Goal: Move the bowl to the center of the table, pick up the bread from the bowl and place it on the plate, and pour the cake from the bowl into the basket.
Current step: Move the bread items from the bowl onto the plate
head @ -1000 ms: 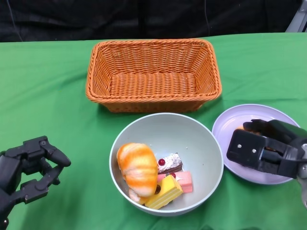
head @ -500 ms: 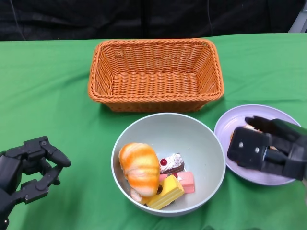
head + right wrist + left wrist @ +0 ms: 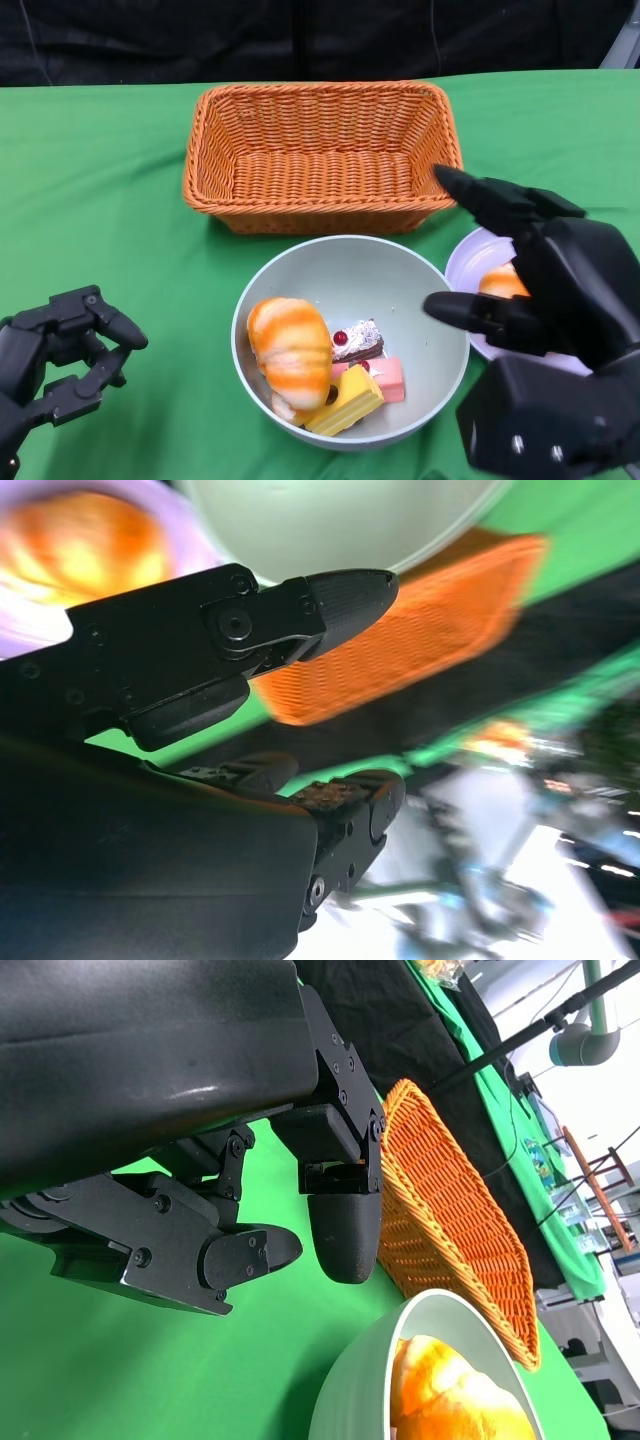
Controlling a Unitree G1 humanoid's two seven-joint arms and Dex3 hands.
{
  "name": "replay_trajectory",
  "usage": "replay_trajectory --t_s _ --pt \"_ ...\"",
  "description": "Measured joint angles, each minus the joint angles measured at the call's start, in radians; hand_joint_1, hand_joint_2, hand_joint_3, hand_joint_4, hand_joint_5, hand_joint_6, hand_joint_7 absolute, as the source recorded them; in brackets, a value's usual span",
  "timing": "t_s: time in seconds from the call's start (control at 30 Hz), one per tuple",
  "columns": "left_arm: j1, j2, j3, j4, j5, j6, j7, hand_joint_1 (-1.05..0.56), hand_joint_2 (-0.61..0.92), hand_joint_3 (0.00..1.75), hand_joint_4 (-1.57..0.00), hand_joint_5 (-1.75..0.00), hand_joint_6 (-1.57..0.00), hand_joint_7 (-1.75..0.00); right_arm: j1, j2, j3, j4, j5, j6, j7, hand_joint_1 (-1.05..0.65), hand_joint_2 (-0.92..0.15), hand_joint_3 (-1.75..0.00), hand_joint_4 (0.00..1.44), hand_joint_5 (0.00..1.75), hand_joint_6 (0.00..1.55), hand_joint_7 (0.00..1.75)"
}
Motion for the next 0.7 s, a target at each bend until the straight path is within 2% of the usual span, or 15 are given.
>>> replay_trajectory --t_s 0.07,0.13,0.3,0.43,0.57,0.7 --pt "-0.004 0.000 -0.001 0.004 0.001 -0.002 0.000 -0.05 0.81 0.58 -0.74 -1.55 -0.76 -1.22 0.003 -0.003 0.005 -0.010 0.010 -0.035 0.020 -0.70 -0.92 -0.08 0.48 0.11 0.47 0.04" --pt "-0.012 0.000 -0.002 0.017 0.005 -0.010 0.002 -0.04 0.81 0.57 -0.74 -1.54 -0.76 -1.22 -0.006 -0.029 0.030 0.005 0.034 -0.118 0.061 -0.68 -0.92 -0.05 0.49 0.08 0.48 0.02" --pt "-0.020 -0.003 -0.011 0.034 0.018 -0.015 0.015 -0.03 0.83 0.54 -0.74 -1.52 -0.76 -1.19 -0.082 -0.074 0.069 0.134 0.066 -0.299 0.136 -0.65 -0.90 -0.01 0.51 0.06 0.53 0.03" --pt "-0.021 -0.004 -0.014 0.038 0.028 -0.023 0.019 -0.04 0.82 0.53 -0.75 -1.55 -0.77 -1.17 -0.157 -0.075 0.086 0.276 0.082 -0.429 0.140 -0.61 -0.85 0.00 0.50 0.04 0.57 0.03" --pt "-0.021 -0.005 -0.018 0.037 0.034 -0.026 0.028 -0.06 0.83 0.49 -0.75 -1.59 -0.78 -1.13 -0.237 -0.071 0.120 0.450 0.070 -0.573 0.115 -0.61 -0.85 0.00 0.48 0.02 0.57 0.01" --pt "-0.021 -0.005 -0.019 0.038 0.037 -0.027 0.029 -0.06 0.85 0.47 -0.75 -1.59 -0.79 -1.12 -0.289 -0.067 0.138 0.558 0.038 -0.661 0.072 -0.62 -0.84 0.00 0.47 0.01 0.57 0.01"
